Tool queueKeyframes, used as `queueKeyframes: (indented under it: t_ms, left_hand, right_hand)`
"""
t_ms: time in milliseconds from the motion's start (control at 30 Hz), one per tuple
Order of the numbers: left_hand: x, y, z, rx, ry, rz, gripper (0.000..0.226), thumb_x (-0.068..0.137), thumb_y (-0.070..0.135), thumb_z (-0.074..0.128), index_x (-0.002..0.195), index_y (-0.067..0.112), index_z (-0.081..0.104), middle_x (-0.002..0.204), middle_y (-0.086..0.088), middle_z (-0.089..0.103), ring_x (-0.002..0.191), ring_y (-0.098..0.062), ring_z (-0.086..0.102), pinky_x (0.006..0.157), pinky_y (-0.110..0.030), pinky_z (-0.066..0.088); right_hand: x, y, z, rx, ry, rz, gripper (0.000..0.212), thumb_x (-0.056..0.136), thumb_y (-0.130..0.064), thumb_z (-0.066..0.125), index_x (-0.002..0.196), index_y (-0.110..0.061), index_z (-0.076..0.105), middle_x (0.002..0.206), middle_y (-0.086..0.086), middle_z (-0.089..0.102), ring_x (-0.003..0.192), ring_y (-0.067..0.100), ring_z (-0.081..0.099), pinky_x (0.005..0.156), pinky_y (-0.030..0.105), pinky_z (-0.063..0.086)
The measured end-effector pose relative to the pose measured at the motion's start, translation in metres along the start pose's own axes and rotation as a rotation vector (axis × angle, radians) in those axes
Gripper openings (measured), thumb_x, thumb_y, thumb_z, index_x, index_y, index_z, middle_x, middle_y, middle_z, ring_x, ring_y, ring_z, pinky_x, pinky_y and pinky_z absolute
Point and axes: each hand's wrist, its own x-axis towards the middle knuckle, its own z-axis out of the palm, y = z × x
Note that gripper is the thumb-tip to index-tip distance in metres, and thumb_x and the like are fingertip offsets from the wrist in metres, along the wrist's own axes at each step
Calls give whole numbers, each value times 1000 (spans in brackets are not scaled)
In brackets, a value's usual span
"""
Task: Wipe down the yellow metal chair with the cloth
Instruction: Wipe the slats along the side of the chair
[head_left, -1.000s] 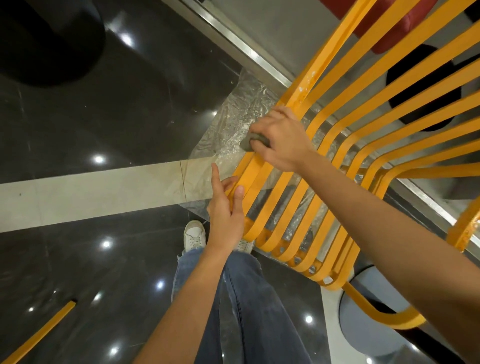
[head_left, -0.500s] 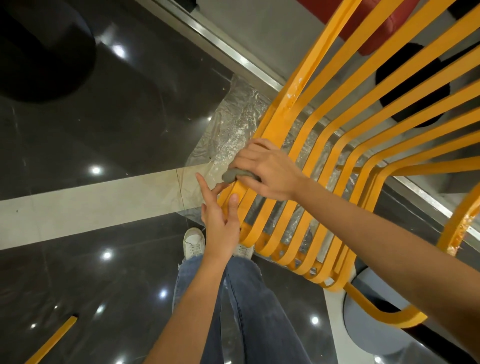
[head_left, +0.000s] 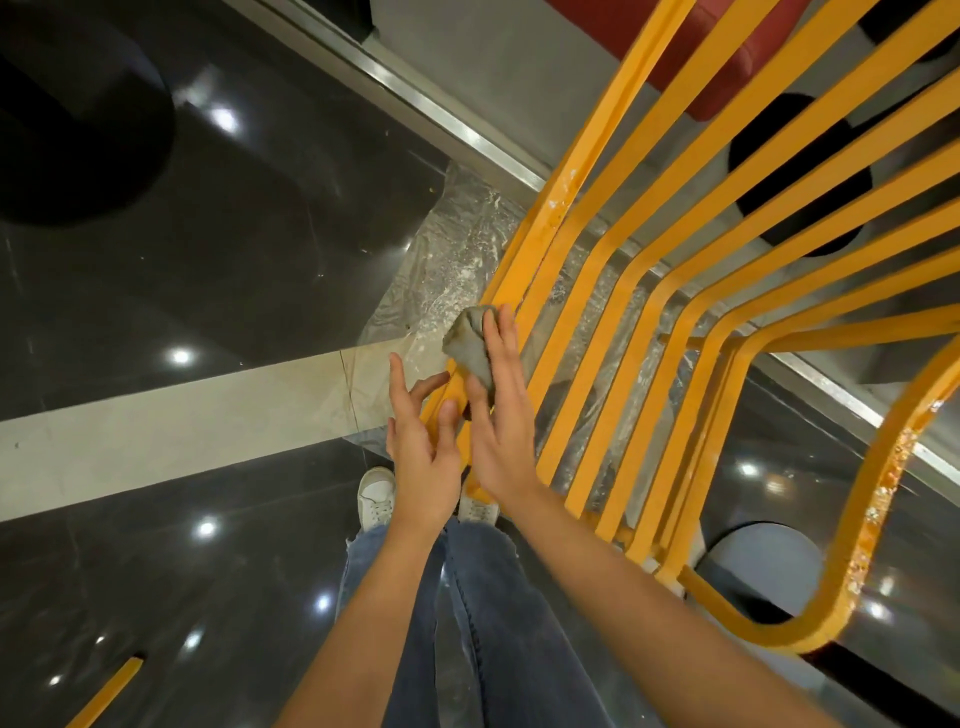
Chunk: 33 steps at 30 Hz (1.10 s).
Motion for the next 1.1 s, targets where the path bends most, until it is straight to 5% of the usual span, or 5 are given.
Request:
queueKeyframes:
  t_ms: [333, 467, 600, 700, 1100]
  left_hand:
    - [-2, 0, -2, -1, -35, -11, 60, 102, 28, 43, 153, 26, 11, 128, 28, 49, 124, 2, 49, 100, -20, 38]
    - [-1, -1, -3, 12, -44, -17, 58, 102, 35, 43, 153, 27, 16, 131, 27, 49, 130, -6, 47, 108, -34, 41]
    - [-1, 0, -5, 12, -45, -12, 56, 102, 26, 43, 153, 19, 20, 141, 13, 46, 129, 6, 42, 101, -13, 38]
    - [-1, 0, -5, 15, -41, -21, 56, 102, 27, 43, 153, 20, 20, 147, 11, 41, 130, 8, 39, 102, -13, 38]
    - [-4, 4, -1, 44, -14, -18, 54, 103, 21, 42, 153, 14, 22, 145, 7, 43, 115, 26, 40, 87, 2, 36]
  right_hand:
    - [85, -11, 0, 626, 604, 393, 48, 108, -14, 33, 154, -26, 27, 153, -3, 39, 129, 5, 48, 110, 27, 40]
    - [51, 4, 15, 820, 421, 641, 40, 107, -25, 40, 145, -33, 33, 136, -10, 54, 120, 8, 56, 104, 34, 48]
    - [83, 19, -1, 854, 339, 760, 59, 97, -39, 42, 153, -26, 26, 144, 8, 54, 127, 33, 54, 105, 59, 44]
    - [112, 20, -15, 1074, 343, 731, 43, 108, -26, 32, 150, -14, 29, 102, 16, 72, 85, 34, 69, 75, 47, 59]
    - [113, 17, -6, 1475, 110, 916, 40, 98, -34, 33, 80, -9, 58, 68, 4, 57, 59, 18, 52, 56, 26, 46]
